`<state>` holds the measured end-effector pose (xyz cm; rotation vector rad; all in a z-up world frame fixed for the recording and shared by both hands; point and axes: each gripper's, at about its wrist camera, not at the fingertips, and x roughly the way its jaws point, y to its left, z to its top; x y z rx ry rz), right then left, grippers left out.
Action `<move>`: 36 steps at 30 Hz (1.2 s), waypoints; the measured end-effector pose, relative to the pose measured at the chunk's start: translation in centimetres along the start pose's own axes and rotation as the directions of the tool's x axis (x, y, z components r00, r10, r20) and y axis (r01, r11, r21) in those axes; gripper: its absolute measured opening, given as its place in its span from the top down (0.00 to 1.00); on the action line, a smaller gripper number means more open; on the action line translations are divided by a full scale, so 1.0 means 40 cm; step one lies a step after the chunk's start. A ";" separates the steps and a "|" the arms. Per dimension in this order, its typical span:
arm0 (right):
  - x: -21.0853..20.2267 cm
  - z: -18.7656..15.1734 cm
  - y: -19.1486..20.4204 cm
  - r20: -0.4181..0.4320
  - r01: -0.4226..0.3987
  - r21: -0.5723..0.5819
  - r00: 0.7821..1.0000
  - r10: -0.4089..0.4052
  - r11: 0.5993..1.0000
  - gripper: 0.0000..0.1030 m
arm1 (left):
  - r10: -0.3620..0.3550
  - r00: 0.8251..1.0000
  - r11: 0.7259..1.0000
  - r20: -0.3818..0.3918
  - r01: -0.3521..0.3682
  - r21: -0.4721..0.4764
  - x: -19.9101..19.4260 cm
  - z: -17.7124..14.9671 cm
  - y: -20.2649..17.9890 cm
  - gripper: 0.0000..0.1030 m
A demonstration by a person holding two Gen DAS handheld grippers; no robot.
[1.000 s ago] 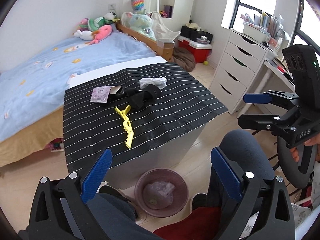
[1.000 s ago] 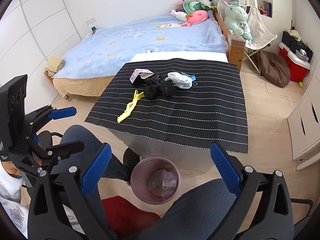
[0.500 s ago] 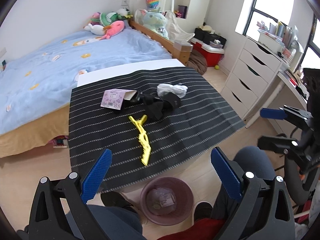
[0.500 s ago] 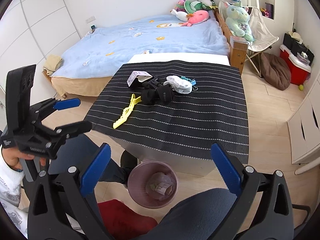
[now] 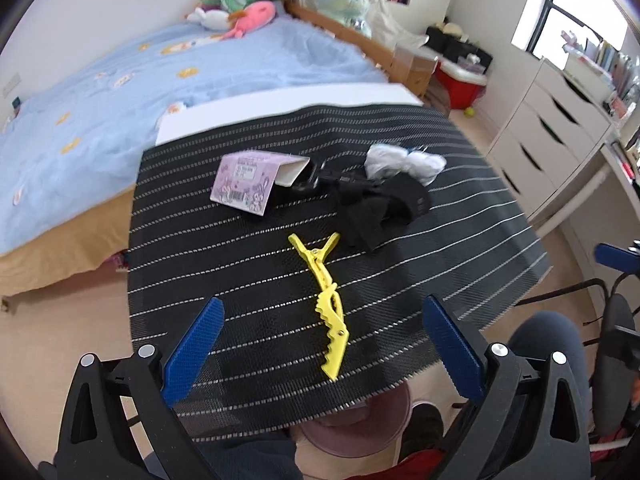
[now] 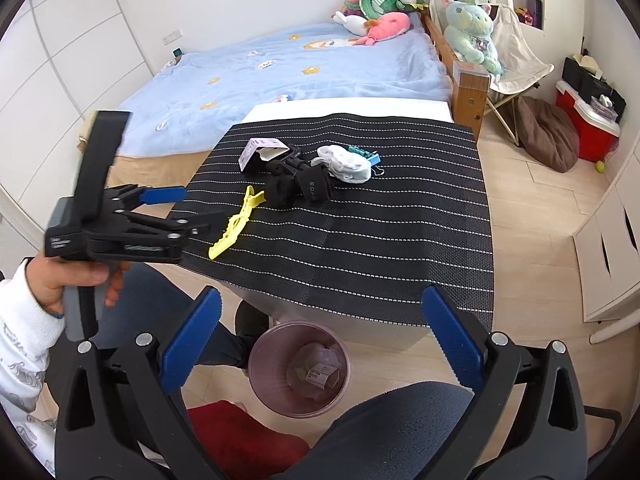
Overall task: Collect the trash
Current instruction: 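Reach the left gripper to the yellow hair clip and grasp it, then grasp the black strap with the right gripper while left holds the clip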
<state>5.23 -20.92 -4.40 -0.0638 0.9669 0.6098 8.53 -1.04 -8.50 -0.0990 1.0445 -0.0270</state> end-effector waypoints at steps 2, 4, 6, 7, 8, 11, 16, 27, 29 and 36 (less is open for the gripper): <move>0.002 -0.001 -0.004 -0.002 0.001 0.003 1.000 -0.001 1.000 0.04 | 0.012 1.000 1.000 -0.018 -0.012 0.000 0.021 0.000 0.000 0.07; 0.004 0.000 -0.006 -0.004 0.002 0.005 1.000 -0.002 1.000 0.04 | 0.016 0.999 1.000 -0.031 -0.016 0.001 0.037 -0.003 -0.002 0.08; 0.006 0.000 -0.008 -0.006 0.002 0.008 1.000 -0.002 1.000 0.04 | 0.012 0.999 1.000 -0.037 -0.012 0.003 0.048 -0.003 -0.003 0.17; 0.007 0.000 -0.009 -0.007 0.002 0.009 1.000 -0.002 1.000 0.04 | 0.008 0.999 1.000 -0.048 -0.008 0.002 0.054 -0.004 -0.003 0.23; 0.008 0.000 -0.009 -0.007 0.002 0.009 1.000 -0.002 1.000 0.04 | 0.003 0.998 1.000 -0.058 -0.003 0.000 0.059 -0.004 -0.004 0.29; 0.011 0.000 -0.009 -0.009 -0.001 0.009 1.000 0.001 1.000 0.04 | -0.005 0.997 1.000 -0.075 0.006 0.008 0.070 -0.009 -0.007 0.43; 0.015 0.000 -0.009 -0.012 -0.002 0.009 1.000 0.002 1.000 0.04 | -0.004 0.996 1.000 -0.090 0.005 0.016 0.079 -0.017 -0.007 0.63; 0.029 0.012 0.003 -0.016 -0.010 -0.007 1.000 0.009 1.000 0.04 | -0.014 0.997 1.000 -0.075 0.015 0.014 0.063 -0.020 0.007 0.87; 0.033 0.015 0.004 -0.017 -0.010 -0.010 1.000 0.010 1.000 0.04 | -0.016 0.998 1.000 -0.068 0.017 0.014 0.053 -0.019 0.011 0.87; 0.049 0.041 0.013 -0.021 -0.024 -0.026 1.000 0.023 0.999 0.04 | -0.012 0.999 1.000 -0.032 0.012 0.014 0.014 -0.012 0.023 0.87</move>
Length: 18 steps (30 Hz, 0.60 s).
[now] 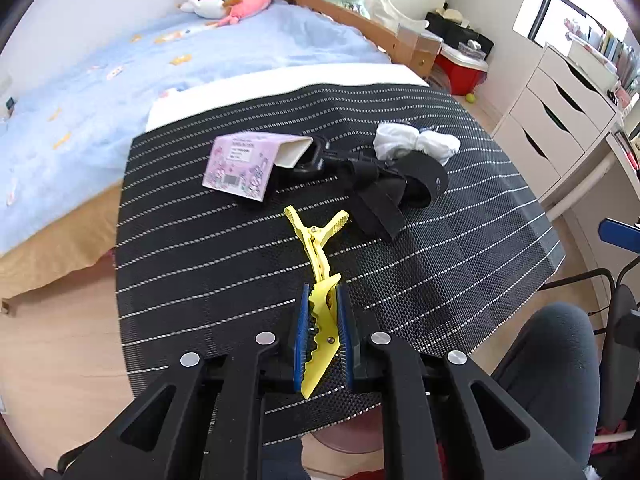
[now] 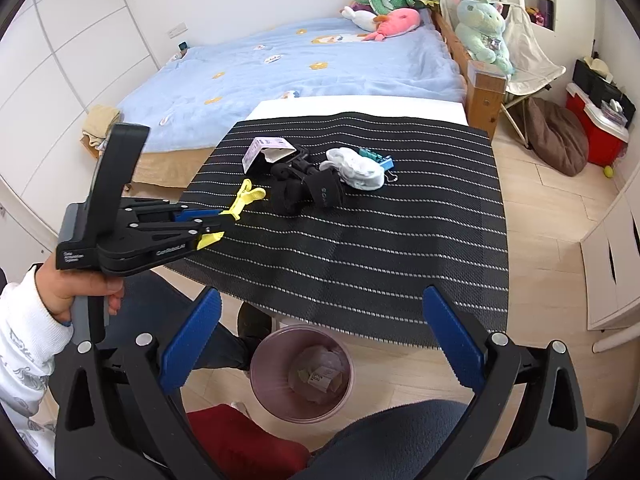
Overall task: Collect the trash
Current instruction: 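Grasp the black strap with the right gripper while left holds the clip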
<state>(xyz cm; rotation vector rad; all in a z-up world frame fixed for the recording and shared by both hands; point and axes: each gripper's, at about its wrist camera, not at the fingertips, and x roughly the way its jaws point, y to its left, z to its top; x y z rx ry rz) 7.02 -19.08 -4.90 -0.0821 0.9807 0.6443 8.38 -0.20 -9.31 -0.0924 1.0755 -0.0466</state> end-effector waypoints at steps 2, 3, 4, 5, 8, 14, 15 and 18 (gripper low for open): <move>0.007 0.012 0.006 -0.003 -0.003 -0.010 1.000 0.003 1.000 0.04 | -0.002 1.000 1.000 0.008 0.002 -0.003 -0.011 0.001 0.006 0.87; 0.013 0.019 0.009 -0.005 -0.005 -0.016 1.000 0.005 1.000 0.04 | -0.002 1.000 1.000 0.014 0.003 -0.003 -0.020 0.001 0.010 0.87; 0.018 0.026 0.012 -0.007 -0.006 -0.023 1.000 0.006 1.000 0.04 | -0.003 1.000 1.000 0.019 0.003 -0.003 -0.027 0.000 0.013 0.87; 0.025 0.034 0.016 -0.011 -0.008 -0.031 1.000 0.007 0.999 0.04 | -0.004 1.000 1.000 0.023 0.004 -0.005 -0.032 0.002 0.017 0.87; 0.050 0.058 0.028 -0.024 -0.009 -0.059 1.000 0.008 0.998 0.04 | -0.009 0.999 1.000 0.037 0.010 -0.012 -0.050 -0.002 0.028 0.87; 0.116 0.104 0.041 -0.070 -0.001 -0.112 0.998 -0.007 0.994 0.04 | -0.018 0.998 0.999 0.053 0.019 -0.026 -0.067 -0.008 0.043 0.87; 0.127 0.109 0.042 -0.078 0.000 -0.118 0.997 -0.009 0.993 0.04 | -0.020 0.998 0.999 0.056 0.022 -0.030 -0.071 -0.010 0.048 0.87; 0.166 0.129 0.041 -0.106 0.006 -0.138 0.994 -0.021 0.990 0.04 | -0.022 0.998 0.999 0.061 0.025 -0.038 -0.077 -0.015 0.058 0.87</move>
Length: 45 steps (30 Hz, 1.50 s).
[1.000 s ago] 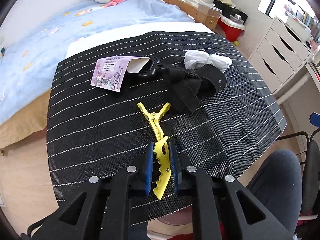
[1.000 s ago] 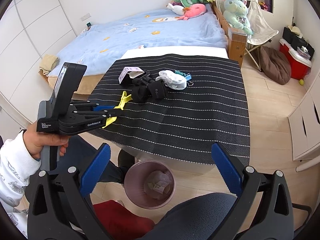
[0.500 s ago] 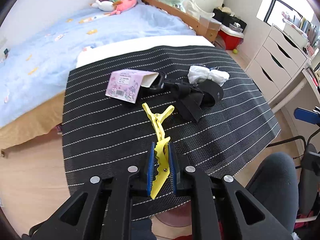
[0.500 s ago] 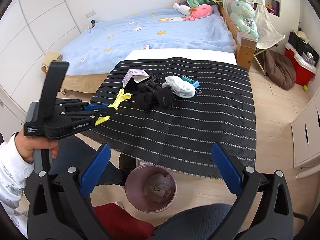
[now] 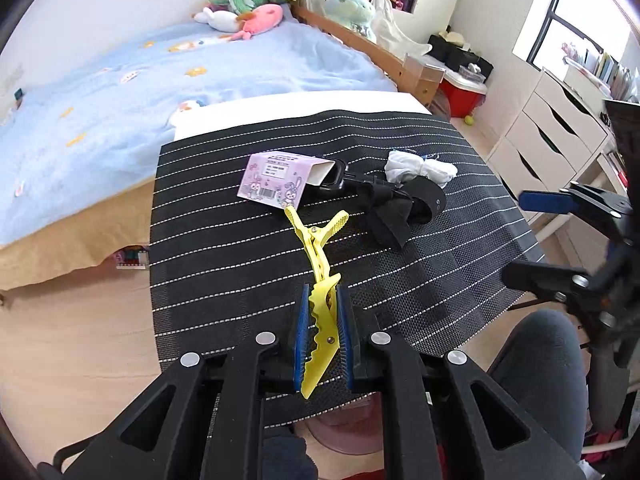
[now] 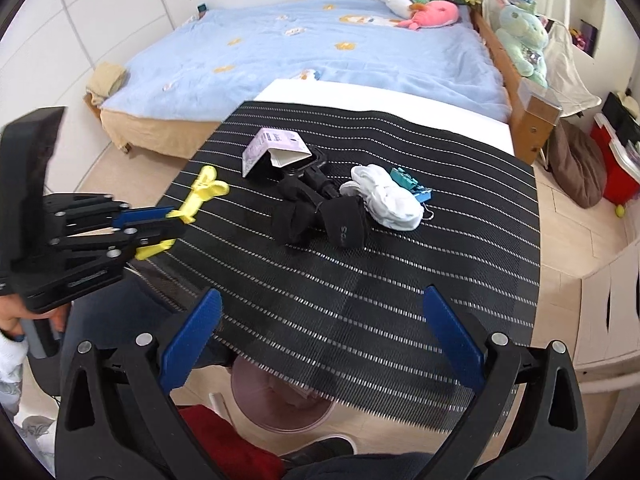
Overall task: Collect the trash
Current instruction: 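Grasp the black strap with the right gripper while left holds the clip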
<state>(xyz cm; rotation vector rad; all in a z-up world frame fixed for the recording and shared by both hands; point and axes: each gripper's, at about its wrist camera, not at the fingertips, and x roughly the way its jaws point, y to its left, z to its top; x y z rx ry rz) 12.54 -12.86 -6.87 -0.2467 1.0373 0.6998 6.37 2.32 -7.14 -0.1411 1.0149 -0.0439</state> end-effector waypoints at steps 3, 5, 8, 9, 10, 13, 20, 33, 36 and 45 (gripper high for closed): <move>0.032 0.020 -0.002 -0.026 0.009 -0.017 1.000 -0.009 1.000 0.04 | -0.003 1.000 1.000 0.004 0.003 -0.010 -0.003 -0.005 0.012 0.87; 0.055 0.034 -0.003 -0.043 0.014 -0.029 0.999 -0.015 0.999 0.04 | -0.006 1.000 1.000 0.005 0.006 -0.017 -0.005 -0.010 0.019 0.87; 0.090 0.049 -0.005 -0.072 0.017 -0.041 0.997 -0.020 0.999 0.16 | -0.007 1.000 1.000 0.005 0.007 -0.027 -0.005 -0.015 0.030 0.87; 0.100 0.053 -0.006 -0.082 0.022 -0.044 0.996 -0.025 0.999 0.22 | -0.007 1.000 0.999 0.005 0.008 -0.032 -0.005 -0.017 0.034 0.87; 0.111 0.057 -0.007 -0.092 0.025 -0.047 0.995 -0.030 0.999 0.25 | -0.008 1.000 0.999 0.006 0.008 -0.036 -0.005 -0.018 0.038 0.87; 0.134 0.065 -0.011 -0.104 0.024 -0.050 0.994 -0.029 0.998 0.36 | -0.009 1.000 0.999 0.007 0.009 -0.047 -0.007 -0.025 0.049 0.87; 0.163 0.071 -0.011 -0.113 0.032 -0.052 0.993 -0.038 0.998 0.62 | -0.011 1.000 0.998 0.004 0.011 -0.061 -0.001 -0.032 0.064 0.87; 0.128 0.065 -0.013 -0.055 0.035 -0.041 0.998 -0.037 0.999 0.78 | -0.018 1.000 0.999 0.002 0.018 -0.052 0.000 -0.037 0.058 0.87; 0.107 0.065 -0.010 -0.034 0.030 -0.037 0.999 -0.031 0.999 0.79 | -0.019 1.000 0.999 0.007 0.019 -0.044 -0.007 -0.036 0.054 0.87; 0.018 0.056 -0.004 0.030 0.022 -0.020 0.999 -0.021 1.000 0.79 | -0.024 0.999 1.000 0.023 0.024 -0.006 -0.039 -0.034 0.031 0.87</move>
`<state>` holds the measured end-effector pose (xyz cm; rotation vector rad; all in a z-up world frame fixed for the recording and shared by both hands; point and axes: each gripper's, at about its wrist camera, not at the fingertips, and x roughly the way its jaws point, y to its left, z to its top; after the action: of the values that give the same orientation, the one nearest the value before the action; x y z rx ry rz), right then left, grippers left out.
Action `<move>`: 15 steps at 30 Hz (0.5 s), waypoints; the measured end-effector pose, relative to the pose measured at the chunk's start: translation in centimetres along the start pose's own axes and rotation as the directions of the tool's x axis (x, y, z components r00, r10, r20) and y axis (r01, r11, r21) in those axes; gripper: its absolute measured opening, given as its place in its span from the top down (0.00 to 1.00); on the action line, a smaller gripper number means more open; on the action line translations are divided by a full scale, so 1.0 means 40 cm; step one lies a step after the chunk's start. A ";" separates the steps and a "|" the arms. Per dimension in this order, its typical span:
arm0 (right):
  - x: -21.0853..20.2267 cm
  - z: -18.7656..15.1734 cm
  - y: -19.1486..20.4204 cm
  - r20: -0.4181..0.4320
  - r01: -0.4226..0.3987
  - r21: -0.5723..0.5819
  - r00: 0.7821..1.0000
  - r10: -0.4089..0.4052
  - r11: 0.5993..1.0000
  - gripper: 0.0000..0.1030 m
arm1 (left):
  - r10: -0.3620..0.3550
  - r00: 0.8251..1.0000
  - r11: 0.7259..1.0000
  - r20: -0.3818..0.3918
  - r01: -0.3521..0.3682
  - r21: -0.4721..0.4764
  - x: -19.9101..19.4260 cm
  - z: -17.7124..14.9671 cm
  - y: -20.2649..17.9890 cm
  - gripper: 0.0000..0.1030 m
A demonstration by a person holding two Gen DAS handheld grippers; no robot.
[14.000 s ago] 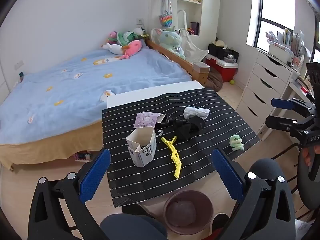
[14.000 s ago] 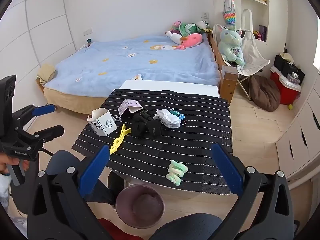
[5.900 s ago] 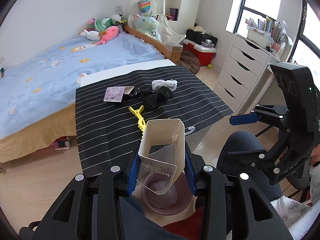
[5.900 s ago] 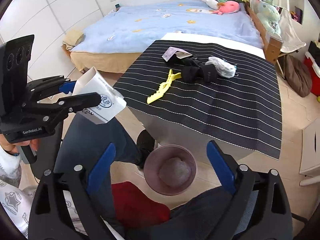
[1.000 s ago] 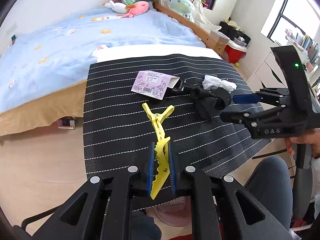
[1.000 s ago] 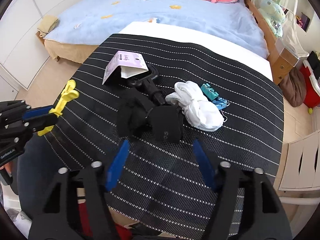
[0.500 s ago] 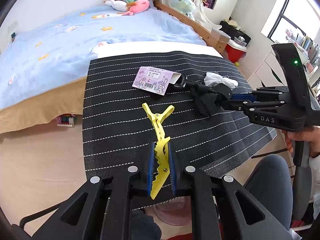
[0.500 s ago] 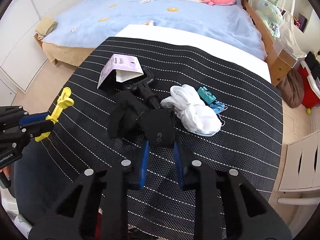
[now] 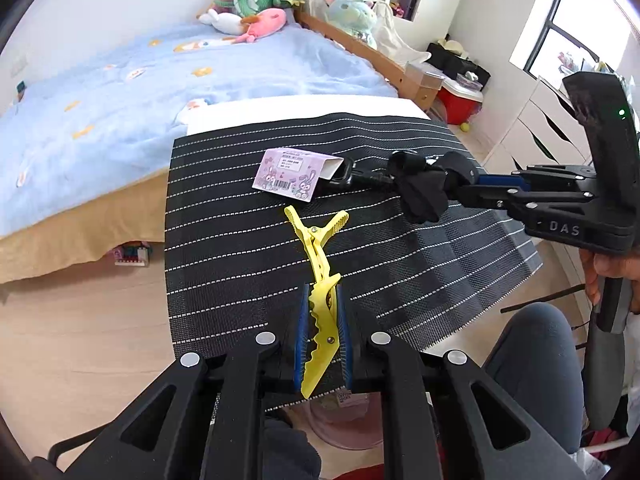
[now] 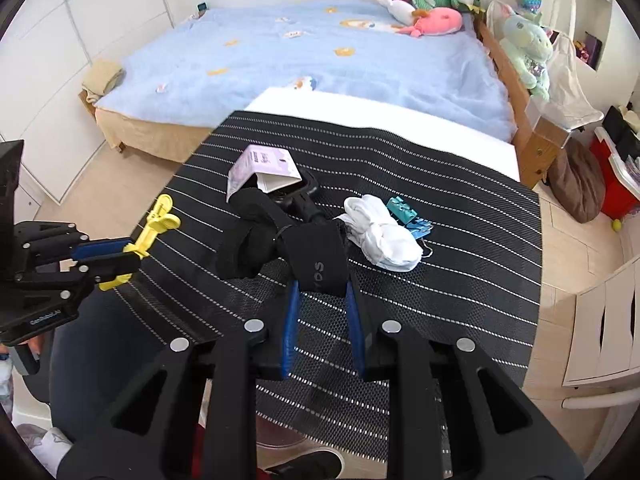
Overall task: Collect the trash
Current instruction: 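Grasp the black strap with the right gripper while left holds the clip, then drop the black strap and yellow clip into the pink bin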
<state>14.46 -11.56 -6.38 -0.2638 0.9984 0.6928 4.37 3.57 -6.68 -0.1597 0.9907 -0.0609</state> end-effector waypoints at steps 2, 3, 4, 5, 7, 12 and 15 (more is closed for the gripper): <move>-0.025 -0.005 0.005 0.015 -0.002 -0.001 1.000 0.002 1.000 0.79 | -0.002 1.000 1.000 0.003 0.002 0.012 -0.009 0.000 -0.008 0.87; -0.034 -0.008 0.007 0.019 -0.002 -0.003 1.000 0.002 1.000 0.79 | -0.003 1.000 1.000 0.007 0.003 0.020 -0.016 0.000 -0.012 0.87; -0.047 -0.012 0.010 0.025 -0.004 -0.005 1.000 0.004 1.000 0.79 | -0.003 1.000 1.000 0.009 0.003 0.024 -0.021 -0.001 -0.016 0.87; -0.055 -0.015 0.013 0.029 -0.003 -0.008 1.000 0.003 1.000 0.79 | -0.003 1.000 1.000 0.012 0.002 0.030 -0.026 -0.002 -0.019 0.87; -0.081 -0.025 0.020 0.043 -0.005 -0.012 0.999 0.005 1.000 0.79 | 0.001 1.000 0.999 0.020 -0.001 0.045 -0.039 -0.004 -0.029 0.87; -0.140 -0.048 0.037 0.075 -0.013 -0.020 0.997 0.015 1.000 0.79 | -0.010 0.999 0.997 0.038 0.007 0.080 -0.074 -0.012 -0.057 0.87; -0.176 -0.065 0.050 0.093 -0.019 -0.028 0.995 0.022 0.999 0.79 | -0.021 0.998 0.996 0.052 0.016 0.093 -0.098 -0.017 -0.074 0.87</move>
<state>8.93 -14.27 -1.63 -0.2432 0.9041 0.7313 1.70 1.07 -3.32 -0.0849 0.9318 -0.1190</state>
